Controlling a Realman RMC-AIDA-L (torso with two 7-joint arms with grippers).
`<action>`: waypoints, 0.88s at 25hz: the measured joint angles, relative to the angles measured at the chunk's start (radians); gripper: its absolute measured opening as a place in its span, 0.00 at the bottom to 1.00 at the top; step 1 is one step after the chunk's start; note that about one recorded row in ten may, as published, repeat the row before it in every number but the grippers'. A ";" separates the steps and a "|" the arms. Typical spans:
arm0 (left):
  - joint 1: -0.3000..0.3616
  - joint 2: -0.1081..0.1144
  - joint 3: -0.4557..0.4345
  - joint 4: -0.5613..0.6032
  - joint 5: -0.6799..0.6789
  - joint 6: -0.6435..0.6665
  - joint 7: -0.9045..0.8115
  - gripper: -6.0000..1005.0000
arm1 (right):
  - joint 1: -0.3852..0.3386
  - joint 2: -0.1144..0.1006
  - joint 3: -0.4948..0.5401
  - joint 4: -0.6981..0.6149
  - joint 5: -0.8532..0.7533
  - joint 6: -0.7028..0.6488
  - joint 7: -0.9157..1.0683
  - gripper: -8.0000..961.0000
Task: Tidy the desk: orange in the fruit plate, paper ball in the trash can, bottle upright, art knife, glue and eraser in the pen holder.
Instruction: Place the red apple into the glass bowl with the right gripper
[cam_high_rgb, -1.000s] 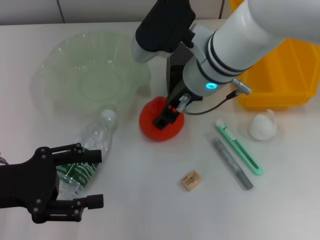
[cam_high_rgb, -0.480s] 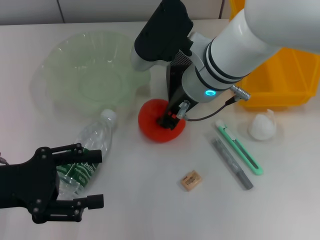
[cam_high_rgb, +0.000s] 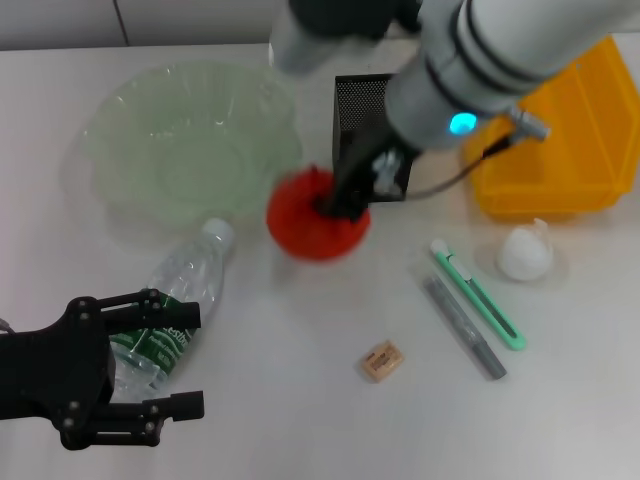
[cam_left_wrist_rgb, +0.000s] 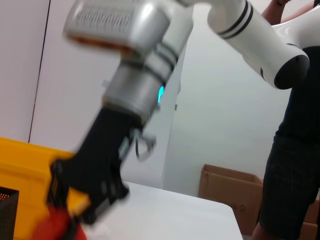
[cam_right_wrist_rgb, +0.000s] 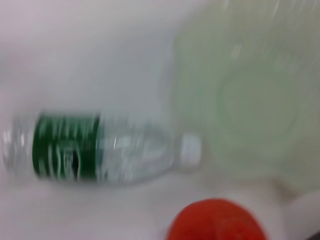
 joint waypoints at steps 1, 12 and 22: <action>0.001 0.000 0.000 0.000 0.000 0.000 0.000 0.80 | -0.003 0.000 0.036 -0.034 0.002 -0.005 -0.008 0.21; 0.001 -0.008 0.000 -0.006 0.006 -0.006 0.001 0.80 | -0.017 0.003 0.029 0.124 0.276 0.627 -0.245 0.21; 0.003 -0.003 -0.005 -0.042 0.017 -0.016 0.025 0.80 | -0.077 -0.002 -0.013 0.136 0.312 0.764 -0.293 0.52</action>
